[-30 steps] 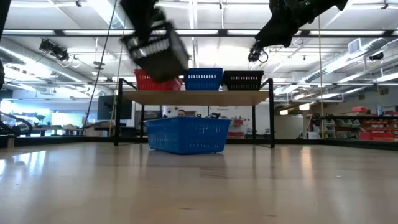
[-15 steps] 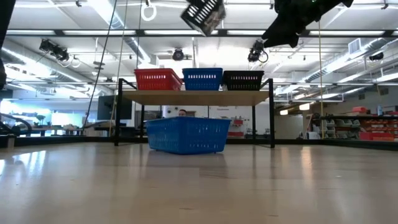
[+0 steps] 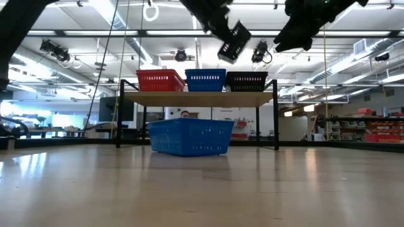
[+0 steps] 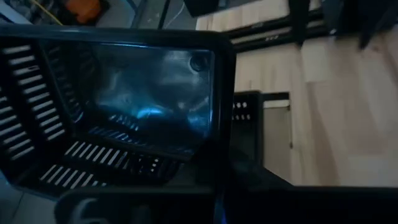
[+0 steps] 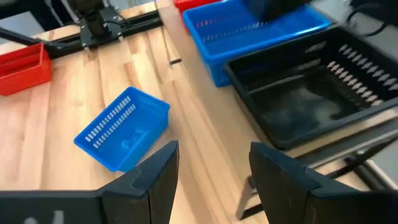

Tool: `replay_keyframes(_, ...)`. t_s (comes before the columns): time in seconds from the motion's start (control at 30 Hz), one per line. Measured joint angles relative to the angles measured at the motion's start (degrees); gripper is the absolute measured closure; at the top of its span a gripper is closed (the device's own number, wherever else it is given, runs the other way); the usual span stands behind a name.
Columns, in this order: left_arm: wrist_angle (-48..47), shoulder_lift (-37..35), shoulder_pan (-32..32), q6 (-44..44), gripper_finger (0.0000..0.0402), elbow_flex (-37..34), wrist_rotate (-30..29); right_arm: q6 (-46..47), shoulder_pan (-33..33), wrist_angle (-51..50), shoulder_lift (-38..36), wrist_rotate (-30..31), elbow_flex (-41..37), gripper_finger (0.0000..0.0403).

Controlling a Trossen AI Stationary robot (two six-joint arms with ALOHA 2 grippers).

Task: Stack baskets on shelf by color
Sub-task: Stack the black bin on top of the black bin on the shelf

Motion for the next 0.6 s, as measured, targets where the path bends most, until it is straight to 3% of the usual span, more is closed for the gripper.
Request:
replay_keyframes(0.4, 2.4, 2.8, 0.2, -0.2, 0.0392, 0.0, 2.7, -0.8, 0.0, 0.1, -2.7, 2.3, 0.0, 0.0202)
replay_keyframes(0.6, 0.5, 2.7, -0.4, -1.6, 0.0363, 0.0, 3.0, -0.8, 0.0, 0.3, -2.5, 2.3, 0.0, 0.0202)
